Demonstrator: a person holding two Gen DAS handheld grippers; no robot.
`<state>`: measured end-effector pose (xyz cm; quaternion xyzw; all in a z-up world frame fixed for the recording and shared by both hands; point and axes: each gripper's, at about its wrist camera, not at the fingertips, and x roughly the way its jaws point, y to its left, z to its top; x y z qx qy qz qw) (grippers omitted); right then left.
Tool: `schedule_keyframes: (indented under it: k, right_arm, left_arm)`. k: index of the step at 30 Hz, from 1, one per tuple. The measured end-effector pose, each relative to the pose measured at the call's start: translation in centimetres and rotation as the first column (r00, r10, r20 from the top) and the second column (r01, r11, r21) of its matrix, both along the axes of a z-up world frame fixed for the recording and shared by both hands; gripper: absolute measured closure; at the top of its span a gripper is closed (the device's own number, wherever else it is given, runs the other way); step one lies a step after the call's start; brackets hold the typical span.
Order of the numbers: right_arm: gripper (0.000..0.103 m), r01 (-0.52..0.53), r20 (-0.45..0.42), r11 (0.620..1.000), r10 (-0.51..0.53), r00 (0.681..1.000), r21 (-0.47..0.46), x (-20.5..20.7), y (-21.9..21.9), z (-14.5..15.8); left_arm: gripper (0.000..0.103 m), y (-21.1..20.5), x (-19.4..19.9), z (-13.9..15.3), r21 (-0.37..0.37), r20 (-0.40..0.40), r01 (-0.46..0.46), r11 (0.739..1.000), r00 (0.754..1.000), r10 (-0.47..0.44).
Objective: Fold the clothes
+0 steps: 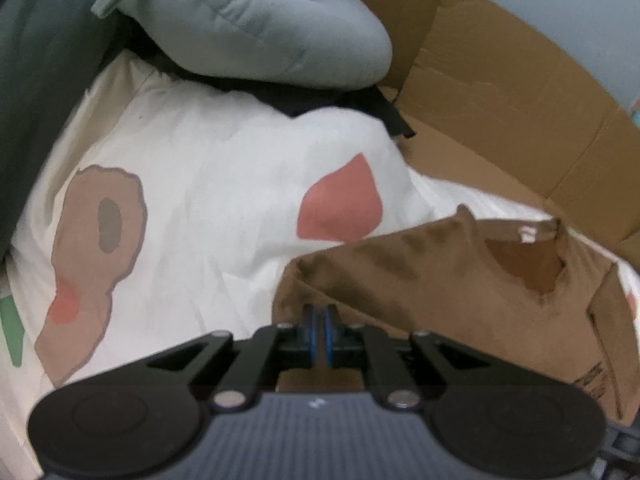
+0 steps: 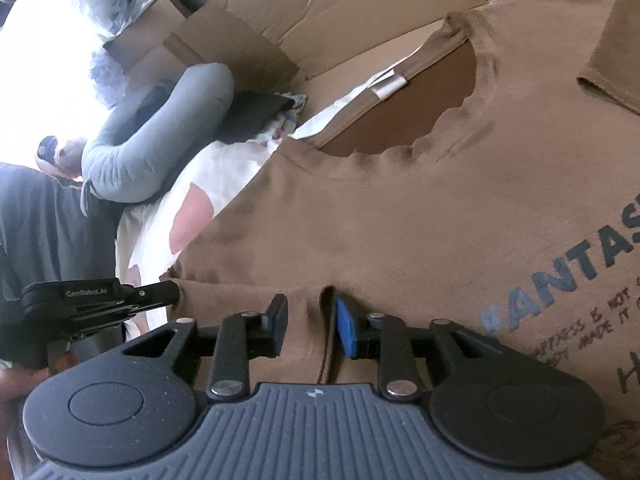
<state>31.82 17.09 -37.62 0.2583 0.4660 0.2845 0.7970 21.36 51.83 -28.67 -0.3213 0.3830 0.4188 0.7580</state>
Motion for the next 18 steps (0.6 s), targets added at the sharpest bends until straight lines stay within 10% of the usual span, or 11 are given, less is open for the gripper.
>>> schedule_keyframes:
  k: [3, 4, 18]
  right_arm:
    - [0.082, -0.015, 0.007, 1.000, 0.016, 1.000, -0.017, 0.1, 0.3, -0.1]
    - [0.101, -0.022, 0.007, 0.999, 0.022, 1.000, -0.028, 0.3, 0.4, -0.1]
    - [0.099, -0.033, 0.053, 0.998, 0.036, 0.998, -0.060, 0.8, 0.8, -0.1]
  left_arm:
    - [0.099, 0.4, 0.0, -0.4, 0.001, -0.003, -0.018, 1.000, 1.000, 0.018]
    - [0.100, 0.5, 0.0, -0.4, 0.005, -0.005, -0.026, 1.000, 1.000, 0.026]
    - [0.100, 1.8, -1.0, -0.8, -0.004, -0.007, -0.091, 0.996, 0.996, 0.091]
